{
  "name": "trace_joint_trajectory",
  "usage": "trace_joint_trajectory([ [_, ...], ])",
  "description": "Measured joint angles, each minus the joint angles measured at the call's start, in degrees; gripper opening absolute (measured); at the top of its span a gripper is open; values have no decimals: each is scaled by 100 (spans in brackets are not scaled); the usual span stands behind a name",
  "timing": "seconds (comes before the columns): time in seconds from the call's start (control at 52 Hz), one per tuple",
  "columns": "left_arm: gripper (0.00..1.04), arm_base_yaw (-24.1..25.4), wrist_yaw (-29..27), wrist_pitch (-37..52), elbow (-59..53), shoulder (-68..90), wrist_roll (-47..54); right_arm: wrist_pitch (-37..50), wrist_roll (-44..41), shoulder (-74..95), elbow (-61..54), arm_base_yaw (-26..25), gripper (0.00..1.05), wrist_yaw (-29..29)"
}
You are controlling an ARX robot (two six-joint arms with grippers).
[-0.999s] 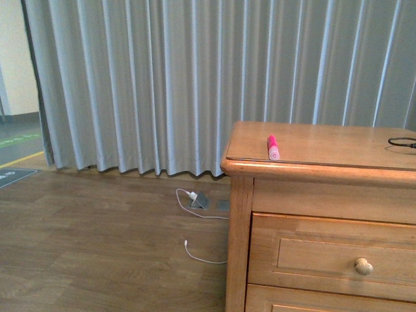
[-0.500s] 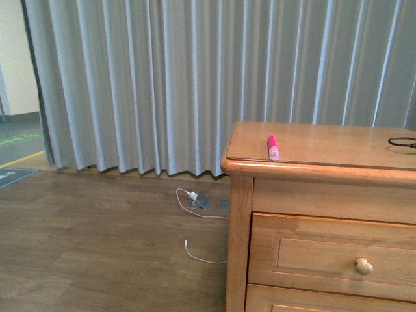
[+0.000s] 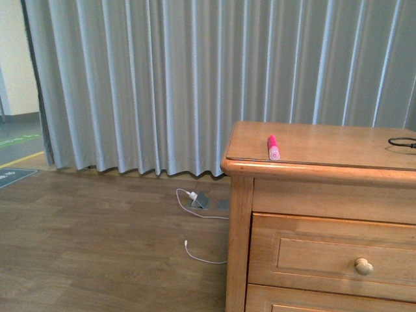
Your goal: Place pink marker in drawer with both arms
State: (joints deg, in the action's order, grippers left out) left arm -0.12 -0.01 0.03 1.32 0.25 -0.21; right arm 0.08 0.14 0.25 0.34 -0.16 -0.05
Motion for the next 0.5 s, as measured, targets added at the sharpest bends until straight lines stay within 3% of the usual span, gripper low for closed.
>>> trace_joint_trajectory([
  [0.134, 99, 0, 0, 0, 0, 0, 0, 0, -2, 0, 0, 0, 96, 0],
  [0.231, 99, 0, 0, 0, 0, 0, 0, -940, 577, 409, 275, 245, 96, 791],
  [0.5, 99, 0, 0, 0, 0, 0, -2, -616, 927, 1705, 503, 254, 96, 614],
])
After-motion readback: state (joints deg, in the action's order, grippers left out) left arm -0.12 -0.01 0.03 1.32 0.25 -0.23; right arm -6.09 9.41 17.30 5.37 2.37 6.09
